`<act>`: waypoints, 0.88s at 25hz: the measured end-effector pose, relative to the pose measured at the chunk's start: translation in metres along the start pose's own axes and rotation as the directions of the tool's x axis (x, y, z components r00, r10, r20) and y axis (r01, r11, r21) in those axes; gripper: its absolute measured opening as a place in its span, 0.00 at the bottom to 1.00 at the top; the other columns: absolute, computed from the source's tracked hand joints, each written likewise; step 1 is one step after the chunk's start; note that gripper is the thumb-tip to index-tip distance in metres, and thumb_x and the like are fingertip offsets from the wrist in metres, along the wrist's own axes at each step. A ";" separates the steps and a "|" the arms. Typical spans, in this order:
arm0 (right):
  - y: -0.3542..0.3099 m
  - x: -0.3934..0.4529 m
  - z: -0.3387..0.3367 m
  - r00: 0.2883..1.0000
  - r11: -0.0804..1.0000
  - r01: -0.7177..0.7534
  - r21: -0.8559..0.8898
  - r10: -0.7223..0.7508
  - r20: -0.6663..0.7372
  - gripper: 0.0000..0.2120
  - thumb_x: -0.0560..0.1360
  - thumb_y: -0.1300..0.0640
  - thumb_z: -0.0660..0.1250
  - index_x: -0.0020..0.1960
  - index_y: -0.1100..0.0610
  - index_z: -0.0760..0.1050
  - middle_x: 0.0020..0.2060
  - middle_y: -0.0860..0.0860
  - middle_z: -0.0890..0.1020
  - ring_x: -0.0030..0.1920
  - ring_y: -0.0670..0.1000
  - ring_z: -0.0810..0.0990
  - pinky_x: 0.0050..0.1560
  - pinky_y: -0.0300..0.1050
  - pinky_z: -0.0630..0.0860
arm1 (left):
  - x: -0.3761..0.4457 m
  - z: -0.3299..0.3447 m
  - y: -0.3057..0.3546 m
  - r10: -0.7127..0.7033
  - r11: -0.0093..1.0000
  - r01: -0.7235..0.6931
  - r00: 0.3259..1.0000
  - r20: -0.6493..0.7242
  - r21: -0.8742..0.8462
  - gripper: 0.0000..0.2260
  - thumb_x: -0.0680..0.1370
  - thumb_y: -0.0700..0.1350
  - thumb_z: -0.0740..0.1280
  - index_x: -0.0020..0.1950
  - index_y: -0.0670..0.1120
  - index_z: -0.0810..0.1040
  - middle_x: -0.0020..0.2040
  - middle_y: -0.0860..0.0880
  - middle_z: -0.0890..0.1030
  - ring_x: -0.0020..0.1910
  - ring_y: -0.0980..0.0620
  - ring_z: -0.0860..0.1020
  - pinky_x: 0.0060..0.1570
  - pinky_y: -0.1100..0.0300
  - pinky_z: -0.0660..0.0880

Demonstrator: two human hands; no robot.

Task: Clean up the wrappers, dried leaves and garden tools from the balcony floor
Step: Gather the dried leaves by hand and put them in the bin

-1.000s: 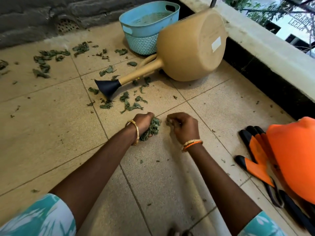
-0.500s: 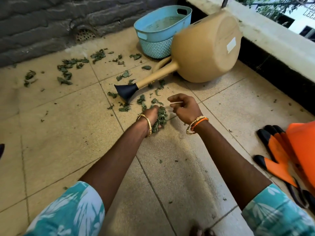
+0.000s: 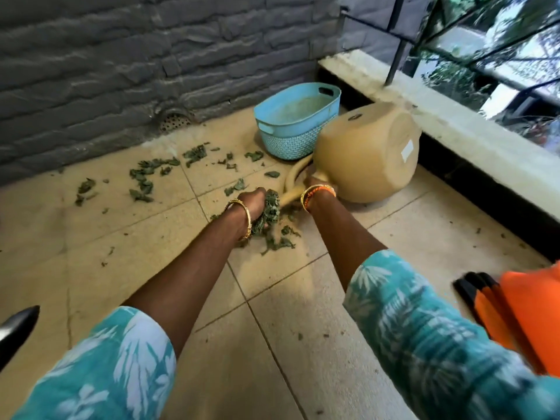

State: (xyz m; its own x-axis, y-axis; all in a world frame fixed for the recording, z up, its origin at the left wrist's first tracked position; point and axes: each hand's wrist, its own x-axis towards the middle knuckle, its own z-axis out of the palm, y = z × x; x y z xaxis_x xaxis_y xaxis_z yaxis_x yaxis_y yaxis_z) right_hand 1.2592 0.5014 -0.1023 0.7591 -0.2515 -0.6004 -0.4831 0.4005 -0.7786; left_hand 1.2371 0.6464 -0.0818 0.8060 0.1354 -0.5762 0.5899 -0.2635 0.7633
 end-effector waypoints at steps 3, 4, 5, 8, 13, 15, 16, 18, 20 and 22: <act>0.010 0.030 -0.028 0.994 0.999 0.033 0.040 -0.028 -0.104 0.17 0.63 0.57 0.72 0.49 0.61 0.74 0.50 0.57 0.80 0.49 0.55 0.79 0.51 0.50 0.77 | -0.003 -0.008 0.027 0.034 0.996 -0.035 0.999 0.018 0.081 0.16 0.81 0.51 0.56 0.48 0.41 0.76 0.38 0.43 0.78 0.29 0.47 0.77 0.29 0.62 0.76; 0.017 0.053 -0.049 0.984 0.998 0.039 0.042 -0.031 -0.178 0.22 0.56 0.57 0.73 0.49 0.60 0.75 0.50 0.58 0.82 0.47 0.59 0.81 0.51 0.57 0.78 | -0.004 -0.009 0.035 0.036 0.994 -0.040 0.998 0.046 0.099 0.16 0.81 0.50 0.55 0.43 0.42 0.75 0.34 0.44 0.77 0.24 0.48 0.75 0.22 0.66 0.72; 0.027 0.081 -0.075 0.974 0.999 0.029 0.034 -0.021 -0.225 0.22 0.54 0.58 0.73 0.48 0.60 0.76 0.49 0.60 0.83 0.45 0.61 0.82 0.49 0.62 0.79 | -0.006 -0.009 0.041 0.029 0.992 -0.039 0.997 0.078 0.121 0.17 0.82 0.49 0.55 0.38 0.43 0.74 0.30 0.45 0.75 0.20 0.50 0.73 0.19 0.69 0.67; 0.016 0.050 -0.125 0.953 0.995 -0.031 0.090 0.057 -0.298 0.13 0.64 0.59 0.71 0.47 0.60 0.75 0.49 0.59 0.82 0.46 0.61 0.82 0.41 0.65 0.79 | -0.009 -0.007 0.056 -0.005 0.977 -0.039 0.978 0.208 0.209 0.18 0.81 0.49 0.54 0.33 0.47 0.72 0.25 0.47 0.74 0.18 0.50 0.69 0.24 0.70 0.64; 0.001 -0.030 -0.163 0.909 0.981 -0.006 0.195 0.087 -0.408 0.06 0.77 0.61 0.63 0.42 0.57 0.69 0.47 0.57 0.75 0.39 0.54 0.76 0.40 0.59 0.80 | -0.004 0.005 0.071 -0.045 0.939 -0.061 0.954 0.296 0.339 0.15 0.80 0.48 0.54 0.40 0.44 0.74 0.34 0.44 0.75 0.24 0.48 0.73 0.24 0.67 0.68; 0.005 -0.040 -0.173 0.896 0.989 -0.017 0.147 0.080 -0.436 0.08 0.79 0.60 0.59 0.40 0.55 0.67 0.52 0.55 0.72 0.39 0.50 0.75 0.45 0.51 0.78 | 0.003 0.012 0.079 0.033 0.940 -0.142 0.942 0.333 0.309 0.14 0.81 0.46 0.53 0.53 0.40 0.75 0.47 0.40 0.79 0.40 0.42 0.79 0.35 0.59 0.77; 0.007 -0.040 -0.174 0.879 0.995 -0.010 0.101 0.057 -0.473 0.10 0.80 0.60 0.57 0.40 0.54 0.66 0.52 0.54 0.71 0.39 0.48 0.73 0.50 0.50 0.76 | 0.007 0.016 0.084 0.072 0.932 -0.182 0.940 0.333 0.314 0.15 0.82 0.45 0.53 0.61 0.39 0.73 0.58 0.38 0.78 0.53 0.40 0.78 0.48 0.54 0.77; 0.005 -0.040 -0.169 0.812 0.996 0.006 0.090 0.047 -0.581 0.07 0.77 0.60 0.61 0.41 0.55 0.67 0.47 0.55 0.72 0.41 0.50 0.74 0.52 0.49 0.74 | 0.010 0.020 0.087 0.125 0.895 -0.255 0.931 0.342 0.366 0.15 0.83 0.44 0.53 0.65 0.39 0.71 0.64 0.38 0.74 0.58 0.41 0.75 0.57 0.52 0.74; -0.005 -0.039 -0.154 0.658 0.998 0.012 0.063 0.040 -0.752 0.16 0.71 0.57 0.69 0.55 0.61 0.70 0.53 0.59 0.73 0.51 0.57 0.75 0.53 0.53 0.73 | 0.024 0.027 0.090 0.088 0.895 -0.237 0.924 0.372 0.378 0.11 0.81 0.45 0.52 0.52 0.42 0.73 0.47 0.40 0.78 0.38 0.45 0.75 0.35 0.57 0.77; -0.017 -0.043 -0.137 0.493 0.979 -0.179 -0.100 0.001 -0.870 0.32 0.70 0.54 0.72 0.68 0.63 0.62 0.65 0.61 0.67 0.63 0.61 0.68 0.62 0.55 0.67 | 0.036 0.040 0.089 0.070 0.896 -0.228 0.921 0.384 0.381 0.14 0.80 0.46 0.52 0.46 0.40 0.73 0.42 0.38 0.78 0.35 0.45 0.74 0.35 0.58 0.75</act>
State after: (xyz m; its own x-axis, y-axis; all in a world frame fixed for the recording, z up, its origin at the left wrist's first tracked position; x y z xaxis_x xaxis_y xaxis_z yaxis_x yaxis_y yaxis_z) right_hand 1.1753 0.3850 -0.0877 -0.0060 -0.8901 -0.4558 -0.6520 0.3490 -0.6731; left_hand 1.3163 0.5893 -0.0466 0.7649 -0.2608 -0.5890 0.3267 -0.6310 0.7036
